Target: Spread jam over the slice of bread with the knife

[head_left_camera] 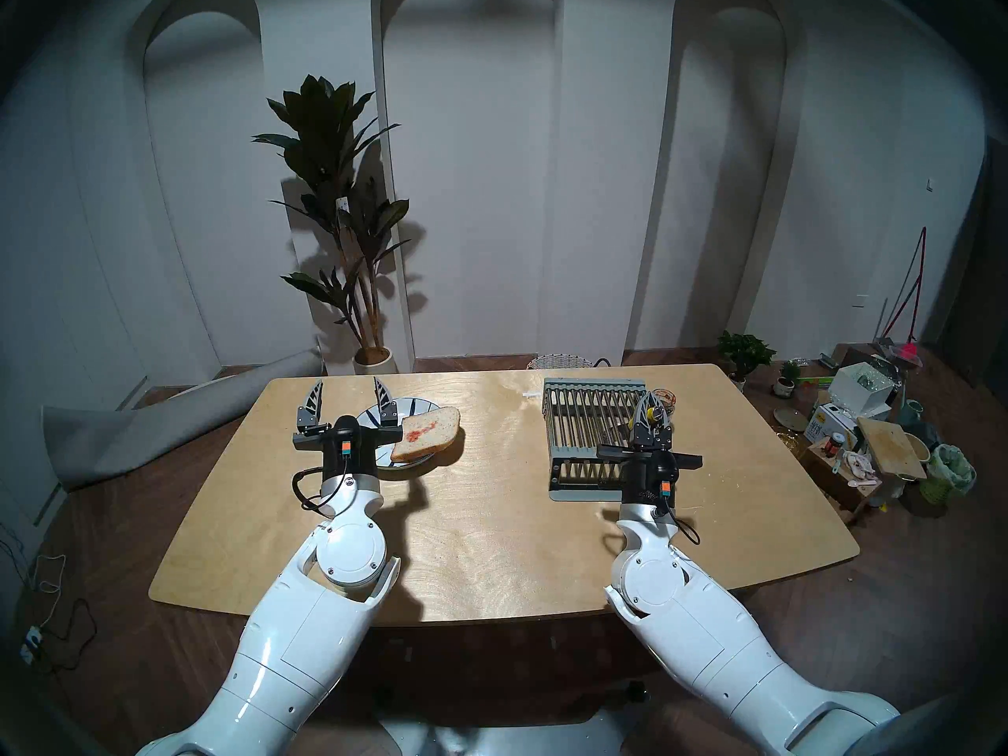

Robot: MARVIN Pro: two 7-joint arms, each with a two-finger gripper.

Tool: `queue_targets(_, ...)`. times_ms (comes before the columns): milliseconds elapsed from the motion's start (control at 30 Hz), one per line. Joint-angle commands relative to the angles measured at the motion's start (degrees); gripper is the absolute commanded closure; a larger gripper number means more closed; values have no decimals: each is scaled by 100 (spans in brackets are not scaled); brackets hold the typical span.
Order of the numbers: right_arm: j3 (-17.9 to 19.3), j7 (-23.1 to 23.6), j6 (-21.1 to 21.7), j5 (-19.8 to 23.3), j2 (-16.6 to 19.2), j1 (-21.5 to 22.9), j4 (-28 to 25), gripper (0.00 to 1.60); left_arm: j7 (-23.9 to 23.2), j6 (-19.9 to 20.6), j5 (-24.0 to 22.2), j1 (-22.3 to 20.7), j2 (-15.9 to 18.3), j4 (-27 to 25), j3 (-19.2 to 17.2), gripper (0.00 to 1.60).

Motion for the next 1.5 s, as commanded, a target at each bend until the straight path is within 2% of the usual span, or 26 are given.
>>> queue_targets(0,-1,86,-281,35,16,174,125,160,12,-40,16,-47,-27,-100,9,0)
queue_targets(333,19,255,-102,291,142,106,37,160,15,37,63,-46,-81,-143,32,0)
queue_targets(367,24,262,-100,301,150,103,28,155,14,42,68,-47,-88,-143,33,0)
queue_targets(433,16,339,-11,442,194,72,-60,127,20,54,80,-49,-97,-142,34,0)
queue_targets(467,22,348,28,472,207,61,-96,129,24,57,82,-50,-105,-141,33,0)
queue_targets(533,13,412,117,563,253,45,-174,110,28,57,87,-52,-116,-138,30,0)
queue_targets(600,4,473,229,663,291,23,-252,106,34,63,91,-51,-127,-140,27,0)
queue_targets(633,11,463,242,656,291,20,-261,87,36,67,95,-50,-130,-141,27,0)
queue_targets(700,11,479,286,669,306,15,-284,85,38,69,98,-49,-134,-144,26,0)
queue_targets(733,13,499,318,703,317,13,-306,18,43,76,96,-44,-143,-151,22,0)
queue_targets(767,4,545,379,784,334,5,-339,0,50,84,104,-42,-145,-155,21,0)
queue_targets(1100,40,606,735,1048,418,-80,-695,0,51,102,98,-2,-138,-200,13,0)
queue_targets(1267,57,769,1207,1366,611,-226,-1158,0,43,117,83,10,-134,-227,7,0)
queue_targets(1467,144,714,1697,1263,824,-320,-1593,0,42,127,79,15,-126,-251,-6,0)
